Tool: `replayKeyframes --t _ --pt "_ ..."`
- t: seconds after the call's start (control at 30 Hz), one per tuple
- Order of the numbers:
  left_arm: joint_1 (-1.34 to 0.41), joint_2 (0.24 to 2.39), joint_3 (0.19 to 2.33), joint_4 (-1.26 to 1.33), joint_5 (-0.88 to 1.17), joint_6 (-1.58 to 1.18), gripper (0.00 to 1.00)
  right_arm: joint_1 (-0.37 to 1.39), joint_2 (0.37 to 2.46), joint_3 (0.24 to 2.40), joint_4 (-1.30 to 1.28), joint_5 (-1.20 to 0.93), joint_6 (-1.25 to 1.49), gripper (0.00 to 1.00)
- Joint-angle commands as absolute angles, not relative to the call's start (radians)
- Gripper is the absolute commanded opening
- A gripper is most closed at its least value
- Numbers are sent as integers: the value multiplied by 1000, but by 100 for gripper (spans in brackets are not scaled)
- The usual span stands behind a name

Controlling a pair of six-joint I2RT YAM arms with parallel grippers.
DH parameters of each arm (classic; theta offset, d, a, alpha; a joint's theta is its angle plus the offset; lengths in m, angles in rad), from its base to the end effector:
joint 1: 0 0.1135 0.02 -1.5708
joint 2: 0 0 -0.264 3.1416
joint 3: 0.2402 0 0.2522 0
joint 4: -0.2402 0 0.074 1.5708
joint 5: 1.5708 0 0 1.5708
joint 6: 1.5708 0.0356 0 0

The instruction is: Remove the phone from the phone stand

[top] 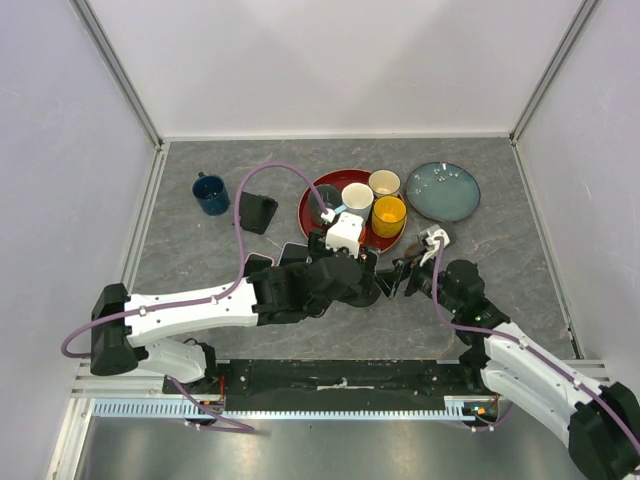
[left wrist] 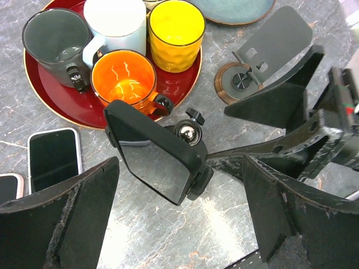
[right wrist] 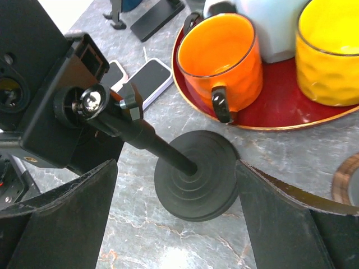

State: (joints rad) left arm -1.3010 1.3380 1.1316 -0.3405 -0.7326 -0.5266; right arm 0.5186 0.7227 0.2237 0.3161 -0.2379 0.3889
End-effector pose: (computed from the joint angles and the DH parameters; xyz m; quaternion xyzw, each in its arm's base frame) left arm 0.1021 -0.2799 0.3267 0.1449 0.8199 -0.1715 0.5266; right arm 0.1457 0.0928 0.2038 -0.1252 0.7568 0.3604 0.5308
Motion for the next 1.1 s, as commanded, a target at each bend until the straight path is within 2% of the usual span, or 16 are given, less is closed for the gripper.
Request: replayKeyframes --t 0.0,0.2,0.5,0.83,1.03,1.07 --pt "-1308 1348 1181 -276 -805 -508 95 515 810 218 483 -385 410 90" --pt "-1308 1353 1180 -276 -790 -508 91 517 945 212 659 -445 437 82" --pt "-1308 1350 1184 -293 -776 -511 91 515 1161 193 978 -500 443 77" --pt "-1307 1335 1183 -308 -773 -520 91 558 1337 232 1108 -537 414 70" --pt "-1307 1322 1174 -321 -781 -526 91 592 1351 222 1127 -471 391 53" --pt "-1307 1321 1172 -322 -788 -528 91 604 1345 219 1127 -450 388 45"
